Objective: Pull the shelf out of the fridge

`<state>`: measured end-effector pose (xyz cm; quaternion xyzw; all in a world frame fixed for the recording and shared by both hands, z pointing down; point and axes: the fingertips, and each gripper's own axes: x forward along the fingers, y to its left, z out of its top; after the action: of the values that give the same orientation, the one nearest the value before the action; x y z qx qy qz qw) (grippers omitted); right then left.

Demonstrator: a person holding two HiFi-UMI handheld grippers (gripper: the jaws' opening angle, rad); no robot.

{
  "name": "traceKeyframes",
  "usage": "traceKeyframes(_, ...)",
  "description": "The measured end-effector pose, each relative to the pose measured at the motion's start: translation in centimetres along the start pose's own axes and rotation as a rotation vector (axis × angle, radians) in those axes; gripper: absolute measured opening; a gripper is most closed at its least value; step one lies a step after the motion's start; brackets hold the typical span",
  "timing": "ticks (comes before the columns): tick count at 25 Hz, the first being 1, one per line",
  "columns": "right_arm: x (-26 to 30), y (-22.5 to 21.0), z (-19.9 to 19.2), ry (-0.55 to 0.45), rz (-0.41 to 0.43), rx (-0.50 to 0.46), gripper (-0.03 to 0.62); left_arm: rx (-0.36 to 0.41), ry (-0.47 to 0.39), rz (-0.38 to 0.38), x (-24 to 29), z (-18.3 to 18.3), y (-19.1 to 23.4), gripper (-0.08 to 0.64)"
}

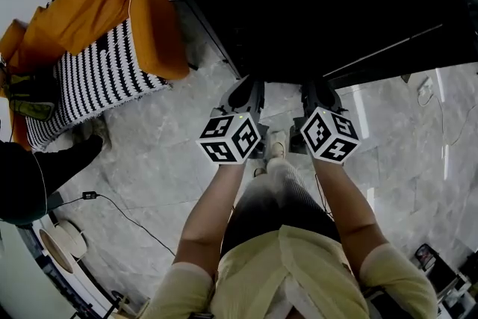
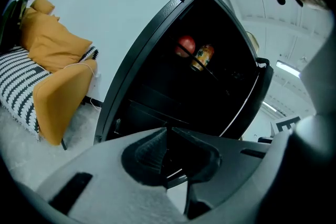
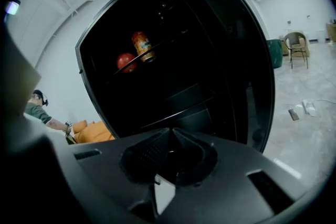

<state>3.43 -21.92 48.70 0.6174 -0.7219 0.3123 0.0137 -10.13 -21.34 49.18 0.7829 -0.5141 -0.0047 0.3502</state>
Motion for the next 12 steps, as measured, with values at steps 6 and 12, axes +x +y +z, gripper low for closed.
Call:
traceKeyframes(6, 3.1, -0.7, 0.7, -0.007, -0.026, 0.022, 0.032, 0.012, -0.023, 0.029, 2.4, 1.0, 1.5, 0.043)
traceKeyframes(12, 5.0, -1.3, 1.1, -0.038, -0.027, 0.1, 0.032, 0.019, -0.051, 0.04, 4.1, 1.5, 2.3, 0.043)
